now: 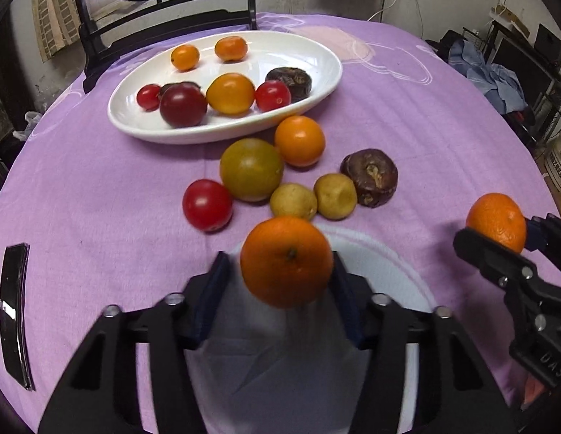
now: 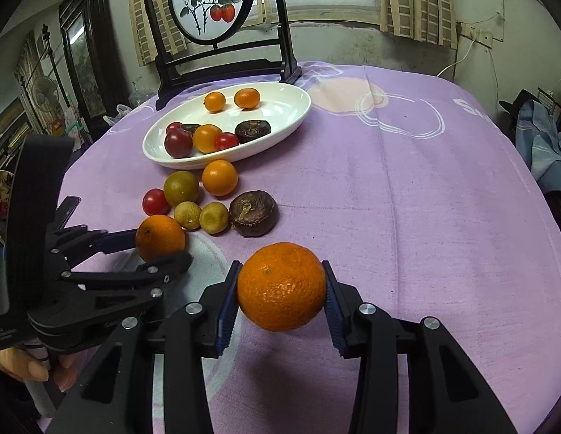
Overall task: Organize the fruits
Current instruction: 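Release both tangerines on the plate with the left and right tools, then grasp the dark brown fruit with the right tool while the left tool grasps the red tomato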
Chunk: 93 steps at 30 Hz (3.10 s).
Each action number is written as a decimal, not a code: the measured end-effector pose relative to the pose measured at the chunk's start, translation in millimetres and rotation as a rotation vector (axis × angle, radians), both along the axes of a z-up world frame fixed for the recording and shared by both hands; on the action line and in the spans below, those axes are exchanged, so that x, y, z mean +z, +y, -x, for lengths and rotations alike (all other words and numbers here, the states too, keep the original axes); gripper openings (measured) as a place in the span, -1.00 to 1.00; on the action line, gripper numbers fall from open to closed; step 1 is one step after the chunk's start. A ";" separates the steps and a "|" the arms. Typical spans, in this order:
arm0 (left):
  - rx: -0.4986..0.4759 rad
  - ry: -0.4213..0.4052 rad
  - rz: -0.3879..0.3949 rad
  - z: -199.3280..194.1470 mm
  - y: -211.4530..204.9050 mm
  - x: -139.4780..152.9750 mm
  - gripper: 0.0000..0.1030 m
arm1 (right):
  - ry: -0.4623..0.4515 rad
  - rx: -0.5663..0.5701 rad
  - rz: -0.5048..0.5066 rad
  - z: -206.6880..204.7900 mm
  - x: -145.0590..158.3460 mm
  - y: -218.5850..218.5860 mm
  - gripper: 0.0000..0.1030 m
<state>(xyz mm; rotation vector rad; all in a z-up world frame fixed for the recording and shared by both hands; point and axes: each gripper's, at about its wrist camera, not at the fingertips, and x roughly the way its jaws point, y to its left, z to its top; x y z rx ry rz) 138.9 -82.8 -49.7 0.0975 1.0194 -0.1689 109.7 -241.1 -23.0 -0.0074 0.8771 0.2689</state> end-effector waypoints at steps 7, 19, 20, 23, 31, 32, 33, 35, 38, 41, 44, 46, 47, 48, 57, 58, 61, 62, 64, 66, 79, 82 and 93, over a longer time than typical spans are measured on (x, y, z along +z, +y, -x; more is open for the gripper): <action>-0.021 0.008 0.021 10.6 11.6 6.8 -0.14 | -0.001 0.016 0.006 0.1 -2.6 3.8 -0.16; 0.009 -0.074 0.046 4.8 72.4 60.0 -0.14 | -0.018 0.088 -0.062 0.4 14.5 26.7 -0.16; 0.009 -0.083 0.044 1.0 73.9 64.2 -0.14 | -0.025 0.099 -0.055 -2.3 20.0 30.6 -0.16; 0.015 -0.117 0.039 -19.4 78.1 79.3 -0.14 | -0.061 0.125 -0.008 -19.4 39.7 45.3 -0.16; 0.096 -0.122 0.070 -96.4 86.8 81.9 -0.14 | -0.107 0.162 0.082 -104.2 53.1 88.4 -0.16; 0.108 -0.117 0.065 -105.8 87.0 79.2 -0.14 | -0.106 0.159 0.100 -113.9 50.3 92.9 -0.16; 0.116 -0.114 0.056 -113.5 87.6 76.9 -0.14 | -0.098 0.160 0.107 -125.7 46.0 98.0 -0.16; 0.128 -0.094 0.042 -130.7 87.0 69.1 -0.14 | -0.089 0.164 0.109 -141.3 39.4 104.3 -0.16; 0.148 -0.070 0.039 -147.6 88.7 59.2 -0.14 | -0.073 0.167 0.130 -159.9 29.4 112.4 -0.16; 0.176 -0.042 0.032 -161.8 90.4 49.4 -0.12 | -0.070 0.156 0.154 -174.3 22.9 116.4 -0.15; 0.210 -0.041 0.025 -163.6 91.5 47.9 0.31 | -0.070 0.143 0.136 -176.8 21.3 112.9 0.10; 0.225 -0.079 0.037 -157.1 93.8 56.4 0.49 | -0.097 0.132 0.121 -171.3 25.5 107.9 0.14; 0.231 -0.104 0.042 -151.9 95.0 62.7 0.57 | -0.101 0.134 0.116 -168.6 27.4 106.1 0.15; 0.234 -0.117 0.042 -148.0 95.4 67.1 0.61 | -0.108 0.129 0.118 -163.4 30.3 102.3 0.15; 0.210 -0.188 0.047 -76.6 87.3 95.1 0.74 | -0.122 0.082 0.094 -102.7 45.4 50.7 0.23; 0.206 -0.191 0.047 -69.1 86.0 95.1 0.74 | -0.116 0.078 0.094 -95.3 43.9 45.2 0.23; 0.182 -0.185 0.034 -43.5 78.1 91.1 0.74 | -0.093 0.078 0.111 -70.6 36.4 33.0 0.23; 0.177 -0.184 0.029 -37.9 77.0 89.1 0.74 | -0.088 0.080 0.116 -64.5 34.3 31.4 0.23; 0.180 -0.181 0.022 -23.6 74.6 83.7 0.78 | -0.070 0.088 0.120 -48.3 28.3 27.8 0.23; 0.196 -0.162 0.040 -14.1 76.5 75.2 0.81 | -0.053 0.094 0.130 -34.9 21.1 26.2 0.23; 0.246 -0.073 0.150 -12.8 104.3 26.3 0.82 | 0.027 0.055 0.181 -24.3 -26.2 35.6 0.24; 0.248 -0.059 0.151 -14.8 108.2 24.6 0.82 | 0.020 0.054 0.170 -34.5 -27.1 41.4 0.24; 0.256 -0.026 0.158 -20.6 113.6 20.0 0.82 | 0.026 0.053 0.149 -71.5 -28.5 53.5 0.24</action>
